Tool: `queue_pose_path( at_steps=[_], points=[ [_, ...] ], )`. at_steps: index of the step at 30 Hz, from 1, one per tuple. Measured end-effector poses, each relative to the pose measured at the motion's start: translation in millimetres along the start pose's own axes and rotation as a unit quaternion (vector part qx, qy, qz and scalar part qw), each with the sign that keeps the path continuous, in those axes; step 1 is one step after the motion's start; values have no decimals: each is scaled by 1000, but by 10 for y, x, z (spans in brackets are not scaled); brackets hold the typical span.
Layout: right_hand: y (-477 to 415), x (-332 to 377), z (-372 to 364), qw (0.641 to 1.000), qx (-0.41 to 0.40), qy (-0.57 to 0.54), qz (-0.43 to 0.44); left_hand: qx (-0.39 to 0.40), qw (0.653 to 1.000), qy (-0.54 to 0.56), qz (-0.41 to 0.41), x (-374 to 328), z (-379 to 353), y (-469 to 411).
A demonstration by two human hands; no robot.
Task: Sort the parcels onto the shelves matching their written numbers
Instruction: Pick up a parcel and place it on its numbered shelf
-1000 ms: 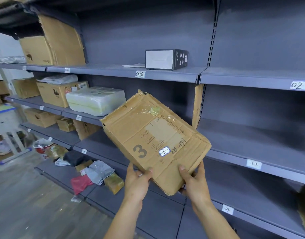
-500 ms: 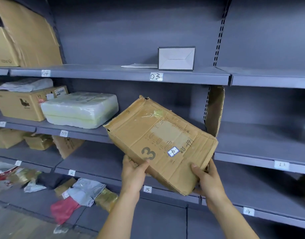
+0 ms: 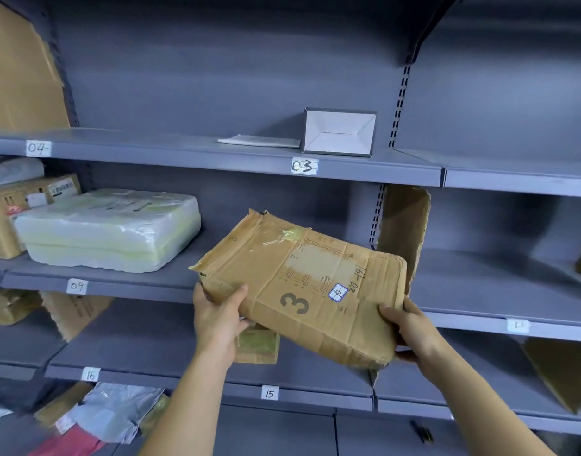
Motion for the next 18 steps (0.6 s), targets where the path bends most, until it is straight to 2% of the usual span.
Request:
queue_pose_path(
  at_steps=[6,10,18],
  points=[
    [-360,70,-72,998,-50,24,32,-45,999,26,-4,-7,-111,-143],
    [-412,78,-101,994,-92,-6,66,-65,996,67,-1,-25,-270,-224],
    [-383,35,-149,985,-114,-24,127,-68,993,91,24,120,-630,-370]
  ],
)
Point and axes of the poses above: each hand's wrist, its own y-axis away from the middle knuckle, its own z-axis out of the back of the hand, x = y × z, the point moved 5 cm from there along -y, towards the middle knuckle, and after that the axes turned 11 degrees about z, right-handed, at the moved point
